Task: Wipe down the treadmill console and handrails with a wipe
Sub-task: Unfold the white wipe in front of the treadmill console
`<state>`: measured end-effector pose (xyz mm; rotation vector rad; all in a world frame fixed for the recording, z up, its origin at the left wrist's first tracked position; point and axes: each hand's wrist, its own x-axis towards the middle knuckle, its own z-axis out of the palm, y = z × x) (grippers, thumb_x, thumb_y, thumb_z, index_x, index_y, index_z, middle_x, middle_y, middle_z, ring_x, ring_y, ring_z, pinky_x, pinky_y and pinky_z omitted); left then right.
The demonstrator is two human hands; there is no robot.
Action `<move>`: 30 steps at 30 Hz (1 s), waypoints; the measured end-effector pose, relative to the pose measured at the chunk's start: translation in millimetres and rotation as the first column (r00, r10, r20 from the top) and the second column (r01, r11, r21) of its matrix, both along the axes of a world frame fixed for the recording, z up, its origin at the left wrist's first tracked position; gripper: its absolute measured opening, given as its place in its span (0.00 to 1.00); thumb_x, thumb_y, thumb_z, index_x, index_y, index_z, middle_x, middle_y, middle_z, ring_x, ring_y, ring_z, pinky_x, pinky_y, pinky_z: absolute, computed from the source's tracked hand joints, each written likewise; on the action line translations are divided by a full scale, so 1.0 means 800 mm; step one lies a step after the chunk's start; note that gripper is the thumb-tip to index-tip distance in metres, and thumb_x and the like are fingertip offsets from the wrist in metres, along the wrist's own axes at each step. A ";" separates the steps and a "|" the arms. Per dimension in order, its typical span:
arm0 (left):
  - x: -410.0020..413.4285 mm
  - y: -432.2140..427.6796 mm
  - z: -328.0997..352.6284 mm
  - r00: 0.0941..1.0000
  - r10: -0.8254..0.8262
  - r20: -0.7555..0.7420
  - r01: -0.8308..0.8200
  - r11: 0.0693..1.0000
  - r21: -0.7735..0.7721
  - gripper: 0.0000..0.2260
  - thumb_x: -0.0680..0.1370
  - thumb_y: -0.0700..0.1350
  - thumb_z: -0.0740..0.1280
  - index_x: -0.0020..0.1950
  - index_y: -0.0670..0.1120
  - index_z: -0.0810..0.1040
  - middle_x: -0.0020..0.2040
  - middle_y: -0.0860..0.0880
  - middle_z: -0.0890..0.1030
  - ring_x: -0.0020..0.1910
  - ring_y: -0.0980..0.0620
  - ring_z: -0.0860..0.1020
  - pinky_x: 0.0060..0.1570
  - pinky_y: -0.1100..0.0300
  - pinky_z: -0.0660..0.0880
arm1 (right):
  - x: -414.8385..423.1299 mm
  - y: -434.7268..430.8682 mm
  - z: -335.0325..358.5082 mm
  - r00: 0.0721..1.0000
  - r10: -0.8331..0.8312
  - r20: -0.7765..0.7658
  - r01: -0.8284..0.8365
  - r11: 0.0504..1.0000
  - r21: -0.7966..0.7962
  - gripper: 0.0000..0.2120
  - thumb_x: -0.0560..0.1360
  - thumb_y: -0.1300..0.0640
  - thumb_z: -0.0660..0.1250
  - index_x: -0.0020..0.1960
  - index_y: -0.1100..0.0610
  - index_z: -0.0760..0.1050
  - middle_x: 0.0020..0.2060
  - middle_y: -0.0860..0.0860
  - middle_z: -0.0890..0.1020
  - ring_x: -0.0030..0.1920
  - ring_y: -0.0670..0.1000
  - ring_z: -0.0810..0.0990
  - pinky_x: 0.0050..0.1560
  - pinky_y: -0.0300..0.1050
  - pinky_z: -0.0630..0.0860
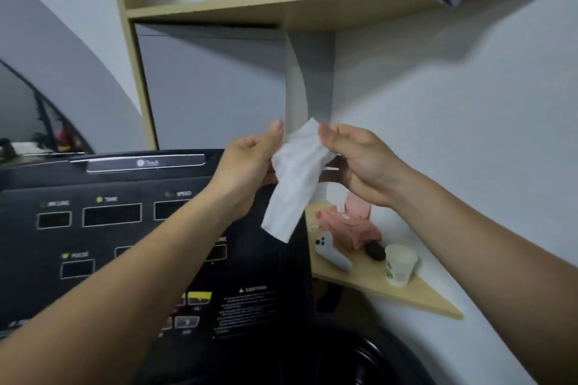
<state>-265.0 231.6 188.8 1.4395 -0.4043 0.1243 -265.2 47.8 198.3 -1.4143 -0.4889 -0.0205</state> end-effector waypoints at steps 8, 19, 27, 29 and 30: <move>-0.054 0.133 0.004 0.991 0.078 0.111 -0.094 0.984 0.152 0.09 0.74 0.47 0.72 0.43 0.41 0.80 0.39 0.44 0.83 0.36 0.48 0.80 0.34 0.57 0.77 | -0.022 0.147 0.005 0.975 0.045 0.216 0.011 0.967 -0.254 0.08 0.77 0.56 0.67 0.41 0.57 0.76 0.34 0.53 0.82 0.35 0.51 0.83 0.33 0.43 0.78; -0.090 0.248 -0.003 0.943 0.302 0.142 -0.313 0.948 0.057 0.10 0.81 0.40 0.64 0.40 0.42 0.75 0.30 0.49 0.79 0.27 0.55 0.75 0.25 0.64 0.72 | -0.040 0.248 0.001 0.980 0.197 0.035 -0.174 0.925 -0.338 0.09 0.71 0.71 0.67 0.48 0.61 0.78 0.40 0.57 0.81 0.39 0.53 0.79 0.38 0.41 0.78; -0.096 0.294 -0.011 0.795 0.514 0.322 -0.567 0.818 0.095 0.11 0.83 0.47 0.59 0.42 0.47 0.72 0.26 0.51 0.76 0.20 0.55 0.71 0.19 0.65 0.66 | -0.046 0.276 -0.009 0.997 0.021 0.078 0.013 0.909 -0.417 0.14 0.71 0.70 0.58 0.40 0.57 0.79 0.36 0.52 0.81 0.38 0.49 0.77 0.38 0.41 0.72; -0.096 0.296 -0.013 0.743 0.572 0.349 -0.618 0.785 0.029 0.12 0.83 0.47 0.59 0.42 0.46 0.72 0.31 0.52 0.78 0.28 0.55 0.75 0.28 0.63 0.71 | -0.052 0.282 -0.014 0.997 0.070 0.007 -0.059 0.877 -0.476 0.14 0.75 0.67 0.57 0.41 0.57 0.79 0.35 0.52 0.80 0.35 0.49 0.76 0.34 0.42 0.71; -0.096 0.298 -0.013 0.731 0.591 0.341 -0.619 0.784 -0.032 0.12 0.83 0.47 0.59 0.41 0.47 0.72 0.32 0.53 0.77 0.32 0.56 0.75 0.33 0.61 0.72 | -0.056 0.286 -0.018 0.994 0.106 -0.015 -0.096 0.822 -0.561 0.13 0.78 0.64 0.57 0.43 0.57 0.80 0.36 0.52 0.80 0.34 0.48 0.76 0.33 0.42 0.72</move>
